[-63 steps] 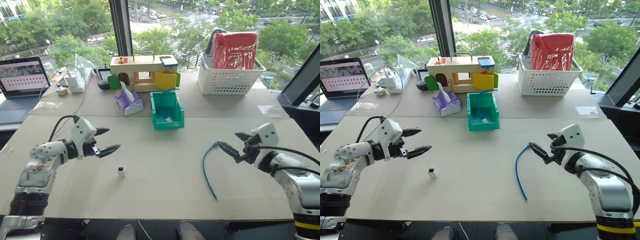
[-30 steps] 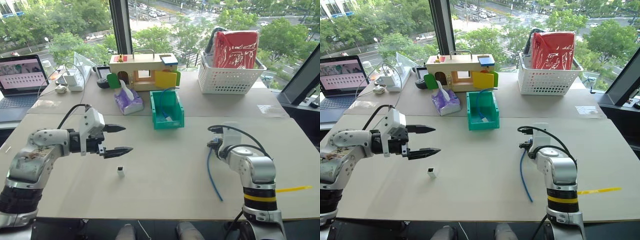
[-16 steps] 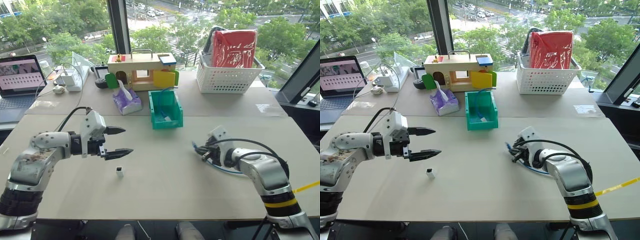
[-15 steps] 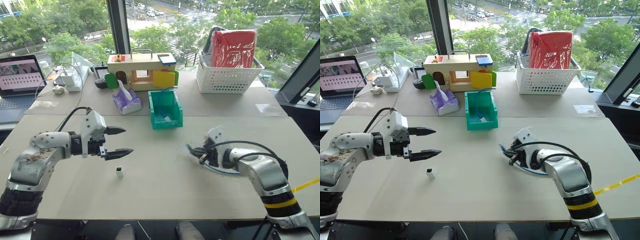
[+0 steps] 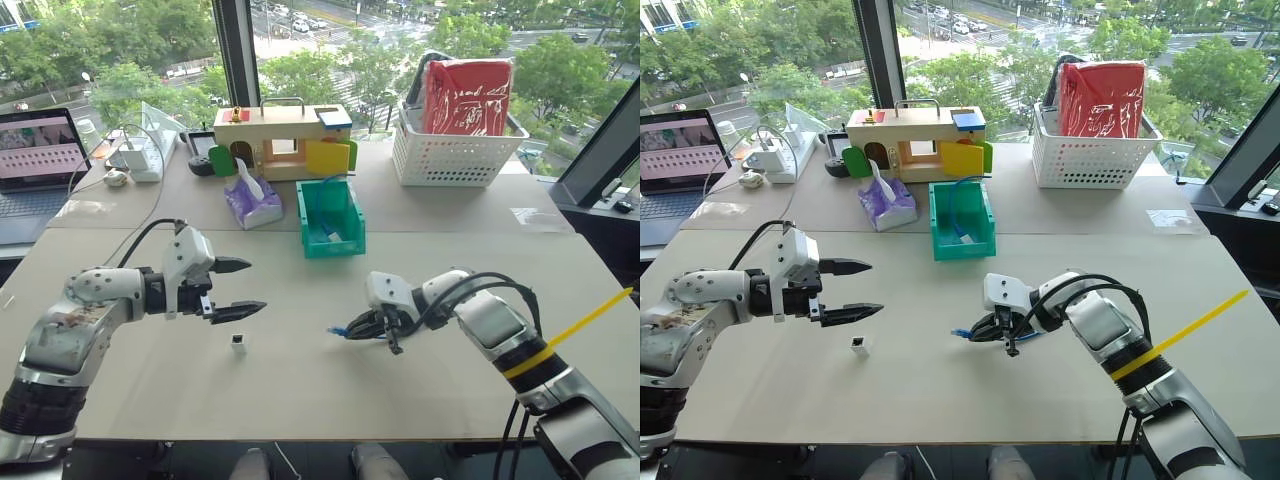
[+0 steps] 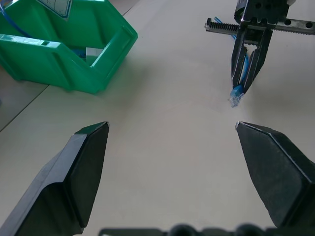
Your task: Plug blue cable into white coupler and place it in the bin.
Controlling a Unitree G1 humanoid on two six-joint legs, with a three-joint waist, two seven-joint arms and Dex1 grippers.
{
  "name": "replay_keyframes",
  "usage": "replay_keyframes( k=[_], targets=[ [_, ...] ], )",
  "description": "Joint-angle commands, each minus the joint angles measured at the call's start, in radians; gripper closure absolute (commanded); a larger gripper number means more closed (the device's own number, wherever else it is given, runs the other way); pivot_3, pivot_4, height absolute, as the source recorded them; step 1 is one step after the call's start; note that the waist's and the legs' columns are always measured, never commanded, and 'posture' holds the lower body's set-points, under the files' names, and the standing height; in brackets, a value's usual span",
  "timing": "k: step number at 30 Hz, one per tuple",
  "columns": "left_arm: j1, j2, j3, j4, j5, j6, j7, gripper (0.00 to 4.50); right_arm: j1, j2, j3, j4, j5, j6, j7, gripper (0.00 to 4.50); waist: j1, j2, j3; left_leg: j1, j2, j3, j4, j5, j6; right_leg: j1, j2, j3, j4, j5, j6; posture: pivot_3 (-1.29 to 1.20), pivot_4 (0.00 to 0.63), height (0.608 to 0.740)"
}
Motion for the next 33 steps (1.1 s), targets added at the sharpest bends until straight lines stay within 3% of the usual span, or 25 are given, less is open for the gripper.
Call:
replay_keyframes(
  k=[1, 3, 4, 11, 14, 20, 26, 33],
  targets=[
    [-0.002, 0.006, 0.021, -0.044, -0.002, -0.016, 0.008, 0.09, -0.052, 0.011, -0.009, 0.085, -0.048, -0.093, 0.016, 4.49, -0.001, 0.0, 0.0, 0.0, 0.0, 0.0, 0.0, 0.0, 0.0, 0.0, 0.0, 0.0, 0.0, 0.0, 0.0, 0.0, 0.15, 0.724],
    [-0.005, 0.002, 0.014, -0.043, 0.002, -0.02, 0.01, 0.09, -0.071, 0.023, -0.015, 0.131, -0.05, -0.096, 0.037, 3.6, -0.001, 0.0, 0.0, 0.0, 0.0, 0.0, 0.0, 0.0, 0.0, 0.0, 0.0, 0.0, 0.001, 0.0, 0.0, 0.0, 0.15, 0.724],
    [-0.007, 0.001, 0.011, -0.041, 0.004, -0.022, 0.01, 0.09, -0.076, 0.029, -0.019, 0.146, -0.046, -0.092, 0.049, 3.46, -0.001, 0.0, 0.0, 0.0, 0.0, 0.0, 0.0, 0.0, 0.0, 0.0, 0.0, 0.0, 0.001, 0.0, 0.0, 0.0, 0.15, 0.724],
    [-0.039, -0.006, -0.006, -0.021, 0.014, -0.027, 0.004, 0.09, -0.121, 0.034, -0.079, 0.206, -0.061, -0.139, 0.018, 1.1, -0.002, 0.0, 0.0, 0.001, 0.0, -0.001, 0.0, 0.0, 0.0, 0.0, 0.0, 0.0, 0.002, 0.001, -0.001, 0.0, 0.15, 0.724],
    [-0.048, -0.007, -0.008, -0.015, 0.013, -0.029, -0.003, 0.09, -0.107, 0.025, -0.141, 0.127, -0.025, -0.092, -0.01, 0.06, -0.001, 0.0, 0.0, 0.0, 0.0, -0.001, 0.0, 0.0, 0.0, 0.0, 0.0, 0.0, 0.002, 0.001, -0.001, 0.0, 0.15, 0.724],
    [-0.077, -0.014, -0.021, 0.01, 0.013, -0.044, -0.027, 0.09, -0.047, -0.021, -0.281, -0.165, 0.098, 0.218, -0.058, 0.06, 0.002, 0.0, 0.0, 0.0, 0.0, -0.002, 0.0, 0.0, 0.0, 0.0, 0.0, -0.001, 0.003, 0.001, -0.002, 0.0, 0.15, 0.724],
    [-0.114, -0.024, -0.045, 0.037, 0.023, -0.057, -0.042, 0.09, 0.118, 0.02, -0.295, -0.451, 0.138, 0.483, -0.236, 0.06, 0.011, 0.0, 0.0, 0.0, 0.0, -0.004, 0.0, 0.0, 0.0, 0.0, 0.0, -0.003, 0.004, 0.0, -0.003, 0.0, 0.15, 0.724],
    [-0.136, -0.028, -0.056, 0.044, 0.021, -0.055, -0.063, 0.09, 0.247, 0.087, -0.236, -0.529, 0.107, 0.534, -0.382, 0.06, 0.015, 0.0, 0.0, 0.0, 0.0, -0.004, 0.001, 0.0, 0.0, 0.0, 0.0, -0.004, 0.004, 0.0, -0.003, 0.0, 0.15, 0.724]
  ],
)
